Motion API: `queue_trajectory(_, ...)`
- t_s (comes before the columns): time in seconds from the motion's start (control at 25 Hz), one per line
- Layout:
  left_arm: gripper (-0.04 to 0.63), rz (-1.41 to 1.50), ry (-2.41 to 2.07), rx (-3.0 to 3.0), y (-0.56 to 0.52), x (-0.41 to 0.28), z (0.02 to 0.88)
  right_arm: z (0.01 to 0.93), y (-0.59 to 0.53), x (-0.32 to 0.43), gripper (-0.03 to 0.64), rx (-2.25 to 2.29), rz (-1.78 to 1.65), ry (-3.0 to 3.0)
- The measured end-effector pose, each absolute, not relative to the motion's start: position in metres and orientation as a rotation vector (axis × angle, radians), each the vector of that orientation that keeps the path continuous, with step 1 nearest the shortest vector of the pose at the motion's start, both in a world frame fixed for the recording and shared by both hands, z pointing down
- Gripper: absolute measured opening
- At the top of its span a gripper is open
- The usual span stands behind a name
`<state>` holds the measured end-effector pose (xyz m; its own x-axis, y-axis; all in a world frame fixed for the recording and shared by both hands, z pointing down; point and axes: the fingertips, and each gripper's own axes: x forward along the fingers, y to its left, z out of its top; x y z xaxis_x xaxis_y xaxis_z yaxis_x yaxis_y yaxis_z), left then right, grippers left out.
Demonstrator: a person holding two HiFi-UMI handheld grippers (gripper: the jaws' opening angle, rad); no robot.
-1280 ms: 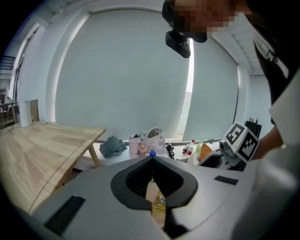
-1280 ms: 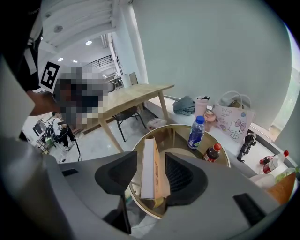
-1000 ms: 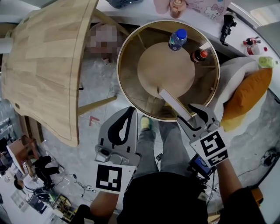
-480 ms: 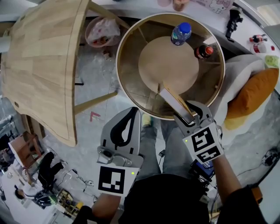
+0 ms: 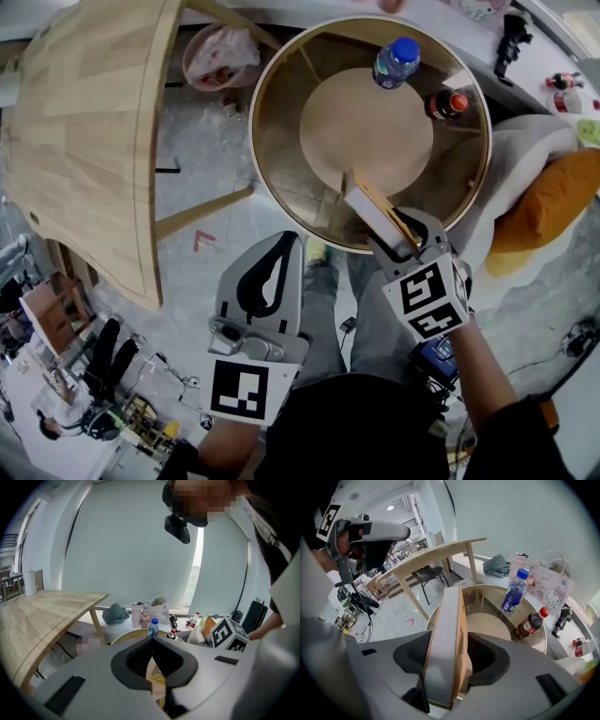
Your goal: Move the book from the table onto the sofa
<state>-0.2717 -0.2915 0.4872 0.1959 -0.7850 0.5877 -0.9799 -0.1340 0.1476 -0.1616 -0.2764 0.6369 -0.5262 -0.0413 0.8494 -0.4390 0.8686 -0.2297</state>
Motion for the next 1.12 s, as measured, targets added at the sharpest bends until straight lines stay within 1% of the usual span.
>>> queue_trajectory(0.28,0.008,0.512,-1.647,1.977,-0.295,-0.269,0.488,0.646,-0.278,-0.164,0.215,0.362,0.516,-2.055)
queue_trajectory(0.44,0.008,0.513,-1.645,1.979,-0.295,-0.268,0.488,0.650,-0.280,-0.164,0.174,0.386,0.491,-2.051)
queue_trajectory(0.56,0.008,0.517,-1.641,1.981,-0.295,-0.268,0.488,0.651,-0.283,-0.163,0.160,0.402,0.482,-2.032)
queue_trajectory(0.88,0.008,0.506,-1.641,1.994,-0.298,-0.271,0.480,0.649,-0.290,-0.158,0.152,0.431,0.486,-1.991)
queue_trajectory(1.12,0.008,0.500,-1.627,2.030,-0.297,-0.276,0.472,0.631,-0.299,-0.155,0.152,0.484,0.472,-1.981)
